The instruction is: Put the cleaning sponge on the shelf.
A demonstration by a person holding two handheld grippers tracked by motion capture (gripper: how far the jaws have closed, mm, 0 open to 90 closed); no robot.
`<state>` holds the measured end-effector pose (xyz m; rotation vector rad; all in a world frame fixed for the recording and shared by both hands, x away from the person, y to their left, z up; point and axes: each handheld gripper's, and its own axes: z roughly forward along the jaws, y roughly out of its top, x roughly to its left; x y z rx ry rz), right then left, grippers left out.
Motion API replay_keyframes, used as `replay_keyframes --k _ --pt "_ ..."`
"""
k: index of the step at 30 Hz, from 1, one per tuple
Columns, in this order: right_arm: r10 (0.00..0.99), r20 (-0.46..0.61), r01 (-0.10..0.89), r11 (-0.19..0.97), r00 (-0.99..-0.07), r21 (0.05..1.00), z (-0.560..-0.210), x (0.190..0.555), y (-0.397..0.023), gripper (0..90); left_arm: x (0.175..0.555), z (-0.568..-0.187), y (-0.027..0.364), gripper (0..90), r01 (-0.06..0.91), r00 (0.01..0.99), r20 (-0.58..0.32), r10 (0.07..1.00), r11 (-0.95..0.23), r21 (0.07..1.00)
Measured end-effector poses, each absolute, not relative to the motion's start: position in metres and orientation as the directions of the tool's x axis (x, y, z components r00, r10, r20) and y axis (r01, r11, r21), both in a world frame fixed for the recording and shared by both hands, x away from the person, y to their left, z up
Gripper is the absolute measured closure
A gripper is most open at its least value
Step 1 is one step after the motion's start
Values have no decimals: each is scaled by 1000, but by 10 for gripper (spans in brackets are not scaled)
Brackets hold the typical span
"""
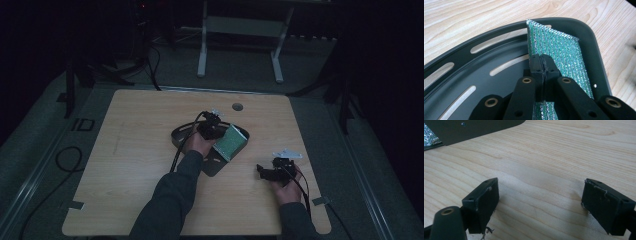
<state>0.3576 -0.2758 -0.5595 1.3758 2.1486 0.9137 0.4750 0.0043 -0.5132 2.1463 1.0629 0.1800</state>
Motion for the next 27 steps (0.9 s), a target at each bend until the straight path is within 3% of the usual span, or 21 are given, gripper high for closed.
replay_keyframes --k 12,27 --pt "909 -5 627 291 -416 722 -559 358 -276 139 477 -520 1 864 653 640 -166 750 -416 633" --pt "909 -5 627 291 -416 722 -559 358 -276 139 474 -513 3 638 643 642 -184 744 -392 657"
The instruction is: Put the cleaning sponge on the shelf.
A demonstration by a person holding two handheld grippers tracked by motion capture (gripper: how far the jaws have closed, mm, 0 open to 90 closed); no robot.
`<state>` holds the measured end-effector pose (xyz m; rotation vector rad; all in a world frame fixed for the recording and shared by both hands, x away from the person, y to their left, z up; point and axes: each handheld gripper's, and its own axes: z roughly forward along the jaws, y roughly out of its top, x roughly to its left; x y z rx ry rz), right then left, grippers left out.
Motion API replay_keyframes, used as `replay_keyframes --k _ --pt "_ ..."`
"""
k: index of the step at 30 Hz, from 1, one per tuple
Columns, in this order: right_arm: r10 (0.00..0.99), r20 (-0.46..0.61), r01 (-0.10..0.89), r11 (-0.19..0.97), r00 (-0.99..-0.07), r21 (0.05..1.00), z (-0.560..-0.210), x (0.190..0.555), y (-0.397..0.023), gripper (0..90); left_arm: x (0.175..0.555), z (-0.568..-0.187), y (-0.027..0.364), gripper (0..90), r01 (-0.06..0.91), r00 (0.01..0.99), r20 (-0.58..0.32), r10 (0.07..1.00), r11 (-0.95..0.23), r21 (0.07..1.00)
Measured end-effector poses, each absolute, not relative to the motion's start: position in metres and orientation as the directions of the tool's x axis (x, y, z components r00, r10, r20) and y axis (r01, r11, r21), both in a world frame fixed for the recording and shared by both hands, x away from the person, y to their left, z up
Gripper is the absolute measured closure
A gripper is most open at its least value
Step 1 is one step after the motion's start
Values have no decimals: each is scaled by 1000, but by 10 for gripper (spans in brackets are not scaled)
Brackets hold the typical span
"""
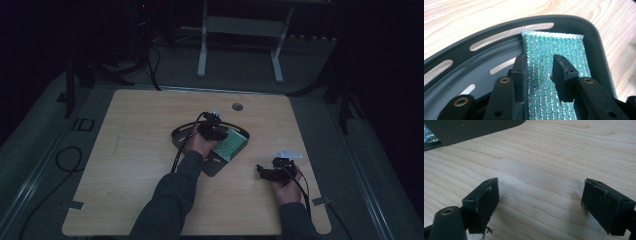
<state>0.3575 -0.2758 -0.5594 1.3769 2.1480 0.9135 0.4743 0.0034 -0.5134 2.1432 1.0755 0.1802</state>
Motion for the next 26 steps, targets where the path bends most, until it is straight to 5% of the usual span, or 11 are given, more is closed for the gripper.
replay_keyframes --k 26 --pt "909 -5 627 291 -416 722 -559 358 -276 138 454 -479 67 507 603 609 -212 764 -272 750"
